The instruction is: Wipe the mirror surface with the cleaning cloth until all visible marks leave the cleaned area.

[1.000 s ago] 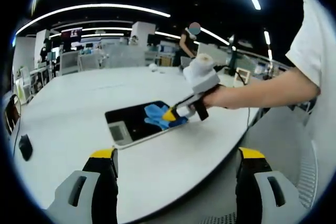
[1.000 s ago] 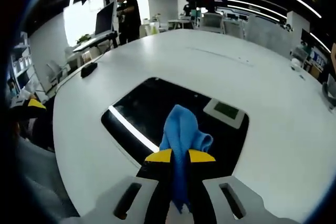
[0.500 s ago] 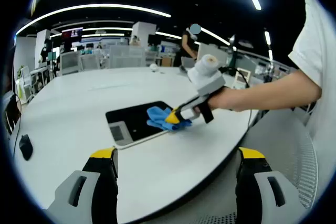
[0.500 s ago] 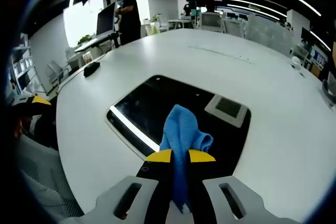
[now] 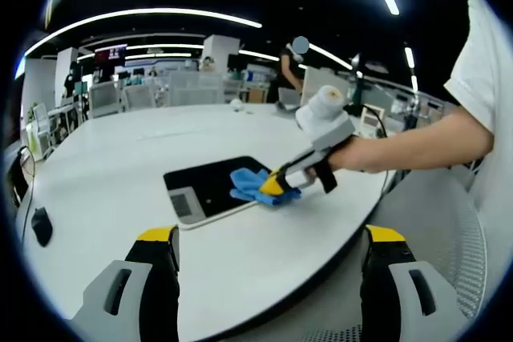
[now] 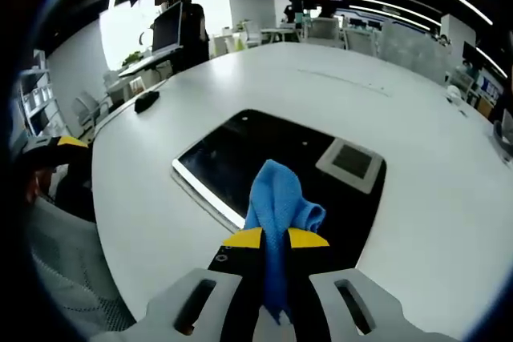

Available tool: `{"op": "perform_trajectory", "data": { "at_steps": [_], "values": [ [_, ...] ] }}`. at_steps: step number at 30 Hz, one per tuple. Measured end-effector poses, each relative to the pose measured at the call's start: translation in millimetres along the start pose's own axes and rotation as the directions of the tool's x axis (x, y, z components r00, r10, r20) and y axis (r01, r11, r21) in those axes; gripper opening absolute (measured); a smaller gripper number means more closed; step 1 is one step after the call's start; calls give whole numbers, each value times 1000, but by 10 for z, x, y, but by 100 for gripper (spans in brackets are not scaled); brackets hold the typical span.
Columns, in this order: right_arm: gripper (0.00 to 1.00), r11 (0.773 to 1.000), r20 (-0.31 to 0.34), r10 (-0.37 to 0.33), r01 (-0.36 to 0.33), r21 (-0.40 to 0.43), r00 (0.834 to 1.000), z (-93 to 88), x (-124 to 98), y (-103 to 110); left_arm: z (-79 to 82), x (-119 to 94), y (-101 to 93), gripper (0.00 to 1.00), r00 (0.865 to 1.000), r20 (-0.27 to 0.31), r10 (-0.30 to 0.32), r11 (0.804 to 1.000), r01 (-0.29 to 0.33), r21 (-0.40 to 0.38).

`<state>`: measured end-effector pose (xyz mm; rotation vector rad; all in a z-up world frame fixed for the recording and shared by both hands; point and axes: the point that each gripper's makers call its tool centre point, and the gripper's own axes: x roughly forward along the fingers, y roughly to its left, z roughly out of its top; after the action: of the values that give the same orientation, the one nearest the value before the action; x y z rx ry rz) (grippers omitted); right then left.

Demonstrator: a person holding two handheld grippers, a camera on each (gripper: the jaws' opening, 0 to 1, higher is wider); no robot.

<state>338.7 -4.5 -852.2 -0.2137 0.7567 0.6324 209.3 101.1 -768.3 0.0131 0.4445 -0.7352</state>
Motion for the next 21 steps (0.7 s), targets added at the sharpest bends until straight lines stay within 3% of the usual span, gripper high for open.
{"op": "perform_trajectory", "data": {
  "at_steps": [21],
  "values": [
    [5,1000,-2,16,-16,-8,1000,-29,-24,30,-1,-3,15,95,1000,-5,14,1000,-14,13]
  ]
}}
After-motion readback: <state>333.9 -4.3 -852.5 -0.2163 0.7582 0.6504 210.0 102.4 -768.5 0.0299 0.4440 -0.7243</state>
